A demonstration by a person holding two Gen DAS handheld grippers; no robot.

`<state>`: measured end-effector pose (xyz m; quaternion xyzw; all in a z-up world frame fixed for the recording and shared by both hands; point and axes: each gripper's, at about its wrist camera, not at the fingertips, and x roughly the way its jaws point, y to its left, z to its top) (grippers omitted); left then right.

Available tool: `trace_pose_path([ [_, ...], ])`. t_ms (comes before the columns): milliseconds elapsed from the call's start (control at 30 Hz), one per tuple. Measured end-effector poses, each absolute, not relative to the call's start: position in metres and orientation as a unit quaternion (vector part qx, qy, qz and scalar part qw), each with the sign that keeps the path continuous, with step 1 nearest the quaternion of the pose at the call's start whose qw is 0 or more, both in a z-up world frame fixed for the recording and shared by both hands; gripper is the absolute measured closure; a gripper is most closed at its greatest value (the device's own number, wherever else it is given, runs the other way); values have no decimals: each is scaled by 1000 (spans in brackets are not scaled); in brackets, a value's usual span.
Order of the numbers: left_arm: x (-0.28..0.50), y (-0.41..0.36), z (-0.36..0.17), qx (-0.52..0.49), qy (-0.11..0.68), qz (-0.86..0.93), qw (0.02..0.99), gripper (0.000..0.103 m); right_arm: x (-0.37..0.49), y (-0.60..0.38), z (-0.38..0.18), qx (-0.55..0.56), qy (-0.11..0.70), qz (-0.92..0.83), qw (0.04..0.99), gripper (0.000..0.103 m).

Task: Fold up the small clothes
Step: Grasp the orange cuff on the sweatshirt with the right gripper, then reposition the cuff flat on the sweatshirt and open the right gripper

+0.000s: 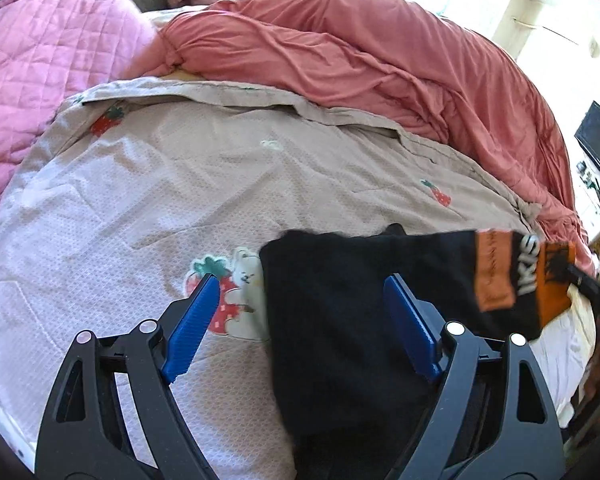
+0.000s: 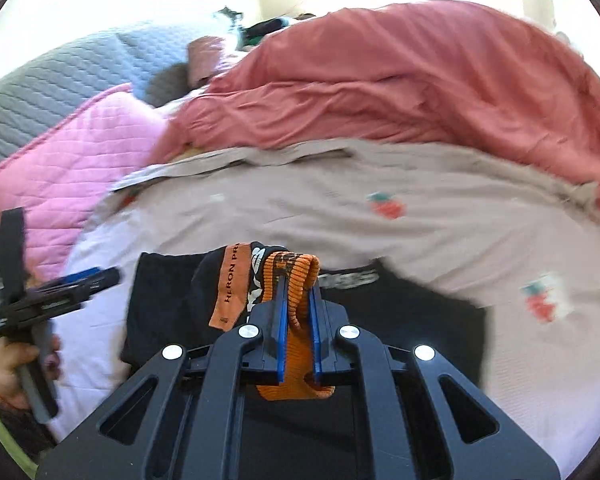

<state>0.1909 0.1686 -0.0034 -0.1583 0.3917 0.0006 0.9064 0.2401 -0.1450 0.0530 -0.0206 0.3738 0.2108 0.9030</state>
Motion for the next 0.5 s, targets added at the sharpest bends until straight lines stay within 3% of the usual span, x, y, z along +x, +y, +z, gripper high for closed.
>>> trace_pose_path([
  [267,197,124,-20,-110,391,-56,912,26,264,-209,26,-31,415,134,900,96],
  [500,202,89,-39,-71,404,-102,906,26,263,-209,-21,-79,451,105,883,96],
])
